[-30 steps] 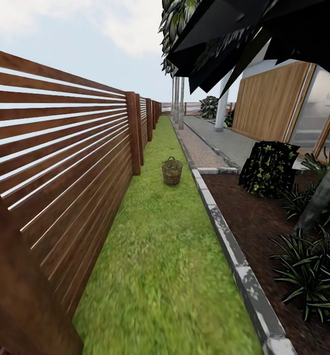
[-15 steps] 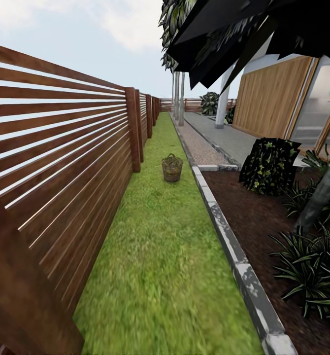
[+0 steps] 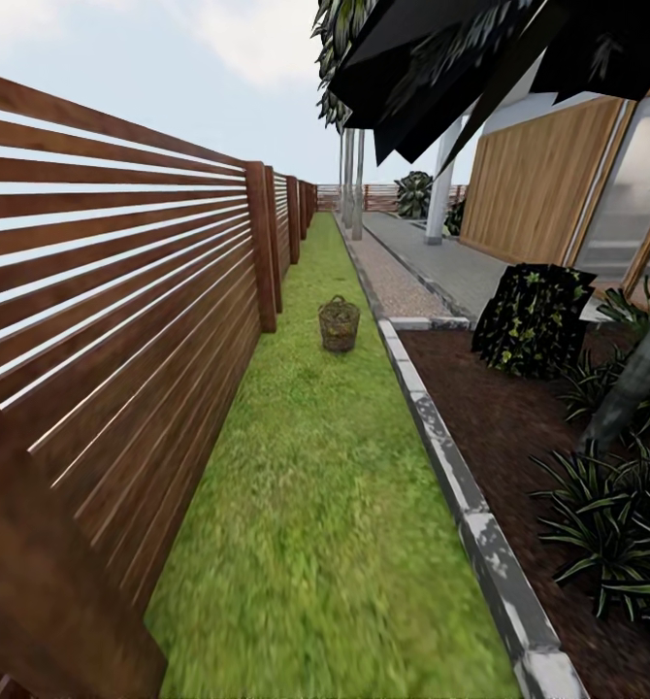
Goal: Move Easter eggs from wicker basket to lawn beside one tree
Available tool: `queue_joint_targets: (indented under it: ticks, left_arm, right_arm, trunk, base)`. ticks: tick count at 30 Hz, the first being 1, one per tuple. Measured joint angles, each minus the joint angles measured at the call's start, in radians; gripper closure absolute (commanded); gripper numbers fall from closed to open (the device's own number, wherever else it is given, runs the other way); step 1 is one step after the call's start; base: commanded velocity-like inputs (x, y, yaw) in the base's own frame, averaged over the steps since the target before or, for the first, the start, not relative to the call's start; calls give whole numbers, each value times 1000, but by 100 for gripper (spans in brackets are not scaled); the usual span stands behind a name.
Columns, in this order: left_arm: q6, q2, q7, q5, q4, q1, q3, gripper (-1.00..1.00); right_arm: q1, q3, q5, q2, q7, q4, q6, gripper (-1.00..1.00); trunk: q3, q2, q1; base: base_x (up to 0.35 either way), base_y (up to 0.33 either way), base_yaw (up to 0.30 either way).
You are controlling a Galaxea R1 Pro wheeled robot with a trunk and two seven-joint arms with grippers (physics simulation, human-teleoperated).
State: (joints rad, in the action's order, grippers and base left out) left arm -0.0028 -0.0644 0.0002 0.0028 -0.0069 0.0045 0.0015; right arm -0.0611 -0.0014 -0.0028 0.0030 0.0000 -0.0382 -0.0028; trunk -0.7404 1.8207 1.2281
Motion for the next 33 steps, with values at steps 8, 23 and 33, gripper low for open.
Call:
queue_joint_targets:
  ticks: [8, 23, 33]
  left_arm:
    - [0, 0, 0, 0, 0, 0, 0, -100]
    - [-20, 29, -12, 5, -35, -11, 25, -100]
    - [-20, 37, 2, 10, -52, -2, 26, -100]
  right_arm:
    - [0, 0, 0, 0, 0, 0, 0, -100]
    - [-15, 24, 25, -4, -3, -30, -21, -100]
    - [-41, 66, 78, -1, -6, -36, -74, -100]
  trunk:
    - [-7, 0, 0]
    - [-7, 0, 0]
    - [-7, 0, 0]
  base:
    - [221, 0, 0]
    - [191, 0, 0]
    - [297, 0, 0]
